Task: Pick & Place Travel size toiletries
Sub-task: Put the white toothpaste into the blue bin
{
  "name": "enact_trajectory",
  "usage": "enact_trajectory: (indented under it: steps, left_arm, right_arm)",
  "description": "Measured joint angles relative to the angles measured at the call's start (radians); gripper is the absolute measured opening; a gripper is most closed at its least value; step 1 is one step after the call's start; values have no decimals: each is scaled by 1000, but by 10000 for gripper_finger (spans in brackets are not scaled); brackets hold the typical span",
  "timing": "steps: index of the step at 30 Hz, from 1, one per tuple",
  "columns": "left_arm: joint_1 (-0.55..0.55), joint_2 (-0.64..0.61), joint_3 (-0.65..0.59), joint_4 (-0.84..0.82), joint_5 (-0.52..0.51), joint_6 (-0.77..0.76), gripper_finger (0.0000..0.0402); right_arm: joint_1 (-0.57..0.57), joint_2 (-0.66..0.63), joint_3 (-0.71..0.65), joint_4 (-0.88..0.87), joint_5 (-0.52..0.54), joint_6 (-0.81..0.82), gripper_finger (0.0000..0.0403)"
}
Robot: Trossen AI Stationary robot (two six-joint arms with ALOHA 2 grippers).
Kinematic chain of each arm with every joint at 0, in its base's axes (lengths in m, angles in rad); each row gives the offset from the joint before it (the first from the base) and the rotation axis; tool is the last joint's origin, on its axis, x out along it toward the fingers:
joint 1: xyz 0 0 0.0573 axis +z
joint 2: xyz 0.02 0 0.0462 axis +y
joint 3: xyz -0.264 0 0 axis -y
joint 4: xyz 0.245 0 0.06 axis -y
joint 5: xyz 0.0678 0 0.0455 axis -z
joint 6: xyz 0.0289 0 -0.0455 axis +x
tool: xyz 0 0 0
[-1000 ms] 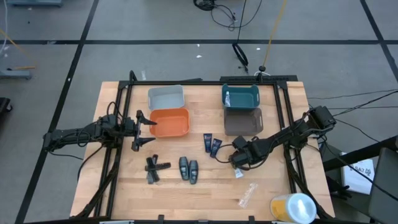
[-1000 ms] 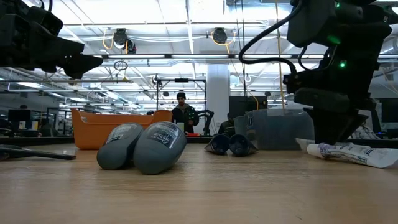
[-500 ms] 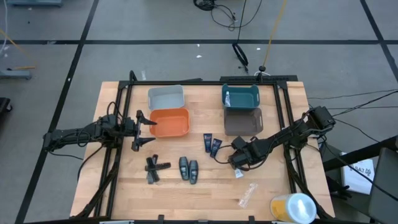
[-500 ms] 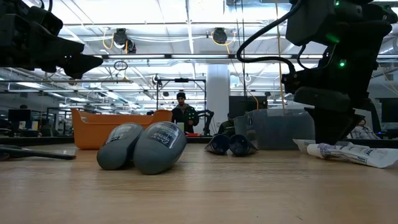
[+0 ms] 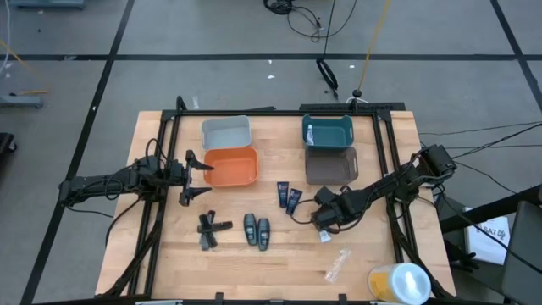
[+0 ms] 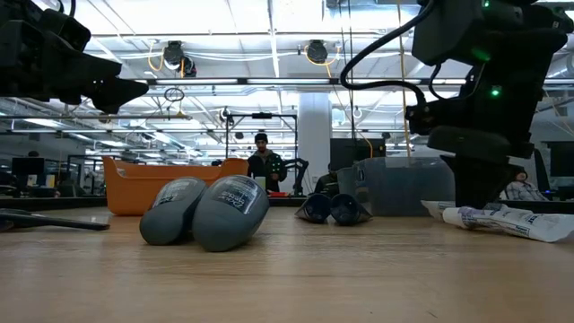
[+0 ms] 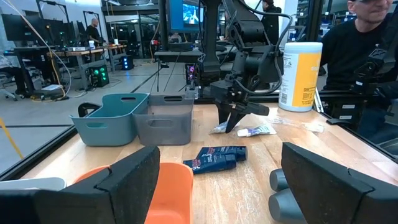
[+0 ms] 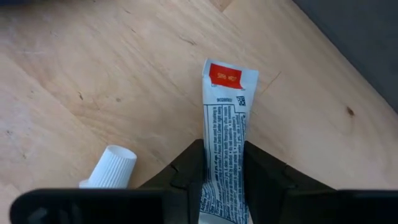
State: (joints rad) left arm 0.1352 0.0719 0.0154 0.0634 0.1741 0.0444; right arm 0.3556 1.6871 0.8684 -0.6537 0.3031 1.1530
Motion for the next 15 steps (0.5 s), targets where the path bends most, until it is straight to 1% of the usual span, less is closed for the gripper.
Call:
enact_trajectory:
  steps: [5,12,15]
  left_arm:
    - [0,0,0,0,0,0,328]
    - [0,0,0,0,0,0,328]
    - [0,0,0,0,0,0,328]
  right_arm:
    - [2,-28,0,1,43,-35,86]
    - [26,-96,-6,-12,111,-41,86]
    - [39,-117,-5,-2,115,-55,86]
